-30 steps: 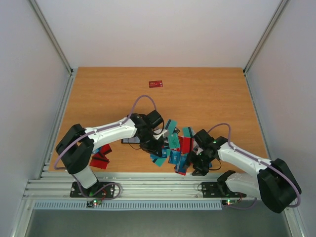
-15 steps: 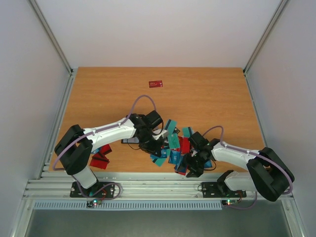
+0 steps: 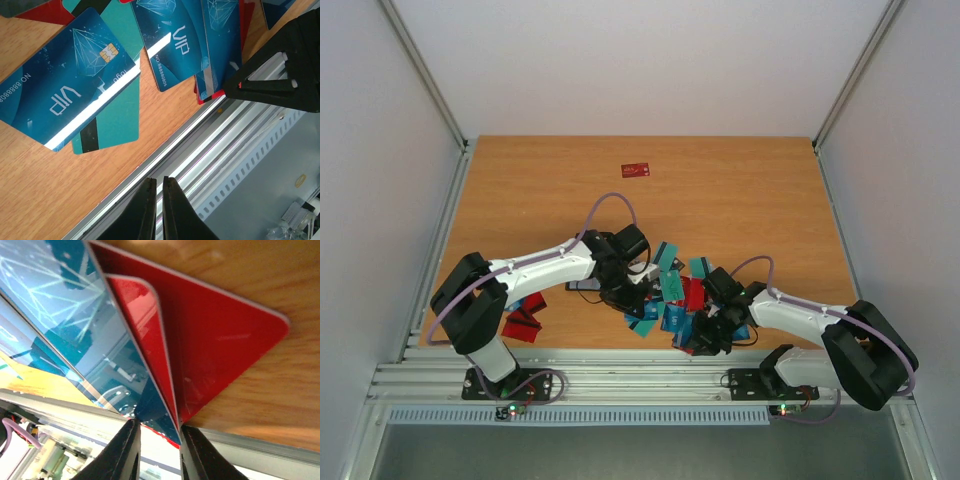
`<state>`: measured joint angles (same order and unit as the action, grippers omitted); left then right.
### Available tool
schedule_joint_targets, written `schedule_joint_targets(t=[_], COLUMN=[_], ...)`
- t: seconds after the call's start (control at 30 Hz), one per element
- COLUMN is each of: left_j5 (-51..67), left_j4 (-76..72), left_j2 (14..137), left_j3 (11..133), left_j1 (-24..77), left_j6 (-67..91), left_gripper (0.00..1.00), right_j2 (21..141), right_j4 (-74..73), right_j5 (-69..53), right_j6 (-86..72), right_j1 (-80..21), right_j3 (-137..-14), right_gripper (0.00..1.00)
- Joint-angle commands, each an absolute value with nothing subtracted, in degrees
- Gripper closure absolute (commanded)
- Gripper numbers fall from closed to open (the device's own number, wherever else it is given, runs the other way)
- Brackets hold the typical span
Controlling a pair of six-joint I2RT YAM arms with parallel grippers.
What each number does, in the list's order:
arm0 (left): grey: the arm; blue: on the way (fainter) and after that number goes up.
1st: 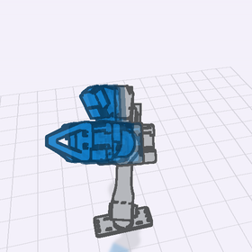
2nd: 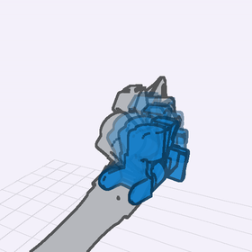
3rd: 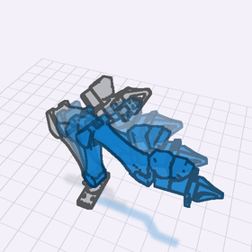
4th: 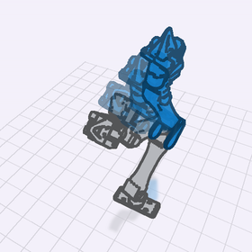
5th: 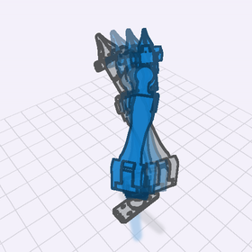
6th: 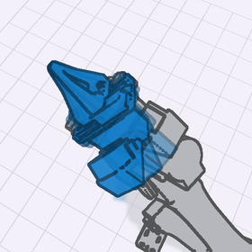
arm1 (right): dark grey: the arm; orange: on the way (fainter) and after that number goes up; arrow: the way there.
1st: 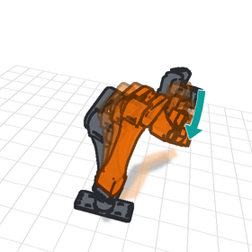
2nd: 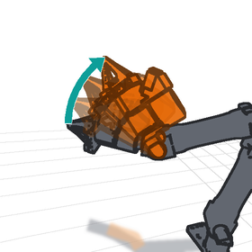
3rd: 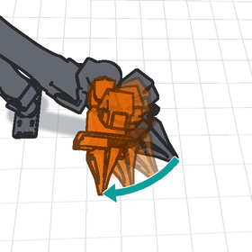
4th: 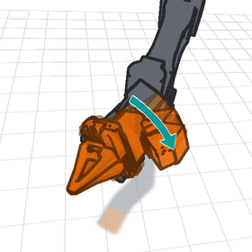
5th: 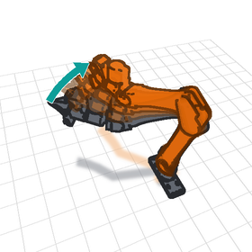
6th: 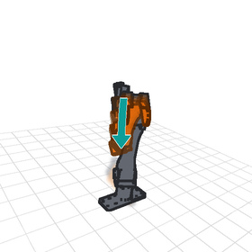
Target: Put the credit cards into the card holder
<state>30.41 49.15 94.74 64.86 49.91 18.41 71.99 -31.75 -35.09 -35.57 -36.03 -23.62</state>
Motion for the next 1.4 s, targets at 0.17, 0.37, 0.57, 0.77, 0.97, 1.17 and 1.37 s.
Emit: schedule_joint_targets(t=[0.17,0.37,0.57,0.77,0.97,1.17,1.37], left_j5=[30.0,29.7,27.8,25.3,21.9,26.1,42.3], left_j4=[49.4,49.5,50.1,51.0,52.0,51.0,46.5], left_j2=[94.1,94.0,92.0,89.3,84.6,78.3,74.9], left_j3=[65.0,65.3,66.3,68.7,72.0,74.2,75.5], left_j1=[50.1,50.1,50.1,50.0,47.8,39.3,31.0], left_j6=[17.0,16.9,17.2,18.2,19.8,21.5,22.1], left_gripper=[0.92,0.92,0.93,0.93,0.92,0.82,0.55], right_j2=[69.1,67.9,67.2,66.2,62.3,59.7,59.1], right_j4=[-31.1,-36.1,-39.8,-47.0,-51.4,-47.5,-43.2], right_j5=[-28.3,-27.3,-26.3,-24.8,-23.7,-27.7,-32.4], right_j6=[-33.7,-32.0,-30.7,-28.0,-22.8,-13.9,-5.9], right_j1=[-35.8,-35.8,-35.8,-35.7,-35.7,-35.8,-35.7], right_j3=[-27.2,-31.1,-34.7,-39.8,-46.8,-52.3,-58.2], right_gripper=[0.87,0.93,0.99,0.99,0.99,0.99,0.99])
